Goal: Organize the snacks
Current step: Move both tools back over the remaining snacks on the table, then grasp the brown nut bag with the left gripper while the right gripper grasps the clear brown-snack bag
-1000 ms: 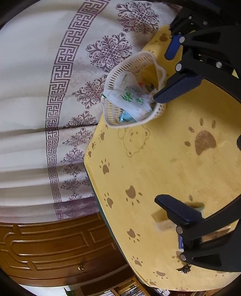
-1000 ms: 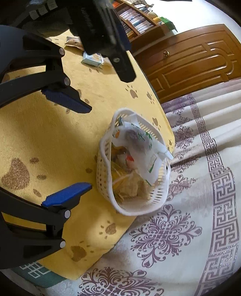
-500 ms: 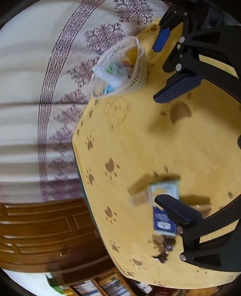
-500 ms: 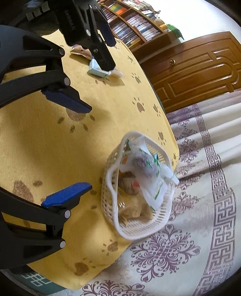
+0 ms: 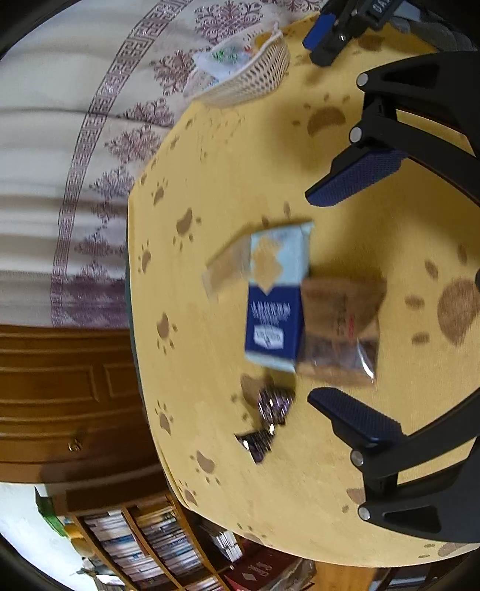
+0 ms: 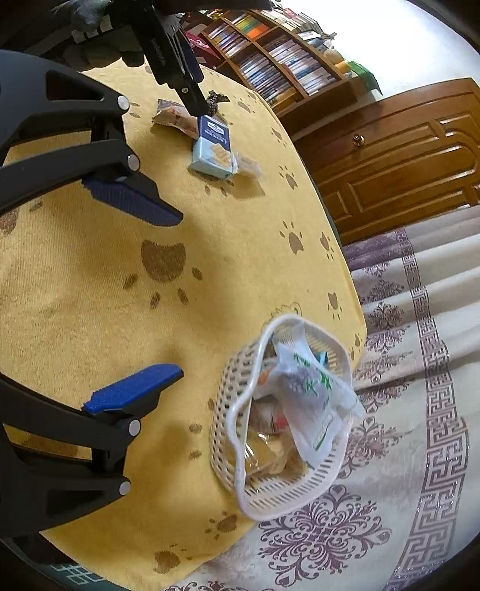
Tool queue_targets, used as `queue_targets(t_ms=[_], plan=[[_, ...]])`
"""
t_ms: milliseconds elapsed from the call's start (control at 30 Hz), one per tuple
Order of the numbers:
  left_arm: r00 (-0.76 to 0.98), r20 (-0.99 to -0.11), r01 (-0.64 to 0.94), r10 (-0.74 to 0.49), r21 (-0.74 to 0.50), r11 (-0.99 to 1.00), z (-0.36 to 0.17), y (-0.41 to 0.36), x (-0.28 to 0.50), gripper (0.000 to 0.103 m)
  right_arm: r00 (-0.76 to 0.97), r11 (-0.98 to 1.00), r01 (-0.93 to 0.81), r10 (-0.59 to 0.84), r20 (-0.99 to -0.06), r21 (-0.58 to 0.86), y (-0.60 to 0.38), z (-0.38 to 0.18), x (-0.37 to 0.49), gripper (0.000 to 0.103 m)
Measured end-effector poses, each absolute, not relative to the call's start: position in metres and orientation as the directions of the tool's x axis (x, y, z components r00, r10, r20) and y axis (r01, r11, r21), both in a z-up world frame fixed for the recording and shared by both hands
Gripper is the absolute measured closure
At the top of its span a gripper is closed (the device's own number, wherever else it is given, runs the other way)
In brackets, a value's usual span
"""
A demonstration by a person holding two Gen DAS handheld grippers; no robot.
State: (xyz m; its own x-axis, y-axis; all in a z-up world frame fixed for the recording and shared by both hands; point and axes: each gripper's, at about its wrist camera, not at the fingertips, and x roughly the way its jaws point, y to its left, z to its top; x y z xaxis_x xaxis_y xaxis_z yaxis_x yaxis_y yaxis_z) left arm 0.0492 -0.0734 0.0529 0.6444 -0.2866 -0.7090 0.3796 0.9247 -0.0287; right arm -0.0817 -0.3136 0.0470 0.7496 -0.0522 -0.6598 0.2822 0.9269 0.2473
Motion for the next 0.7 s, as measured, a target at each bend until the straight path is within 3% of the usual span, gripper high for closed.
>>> queue_targets(t_ms=[133,500,700], plan=[[0.629,-0.731,0.345,-0.264,-0.041,0.938,0.040,-0.060,0.061,0.013,0.744,0.932,0.273,-0.048,-0.667,0.237,-0.307,0.046,-0.078,0.025],[0.592,-0.768,0.319,-0.245,-0.055,0.946,0.013,-0.053,0.077,0.014,0.732,0.946,0.245,-0.037,-0.681,0.213,-0.289,0.044,-0.065,0.025],[0.580,-0.772,0.325,-0.259,-0.072,0.943,0.011,-0.051,0.079,0.029,0.724,0.952,0.229,-0.025,-0.690,0.206,-0.281,0.041,-0.058,0.025]])
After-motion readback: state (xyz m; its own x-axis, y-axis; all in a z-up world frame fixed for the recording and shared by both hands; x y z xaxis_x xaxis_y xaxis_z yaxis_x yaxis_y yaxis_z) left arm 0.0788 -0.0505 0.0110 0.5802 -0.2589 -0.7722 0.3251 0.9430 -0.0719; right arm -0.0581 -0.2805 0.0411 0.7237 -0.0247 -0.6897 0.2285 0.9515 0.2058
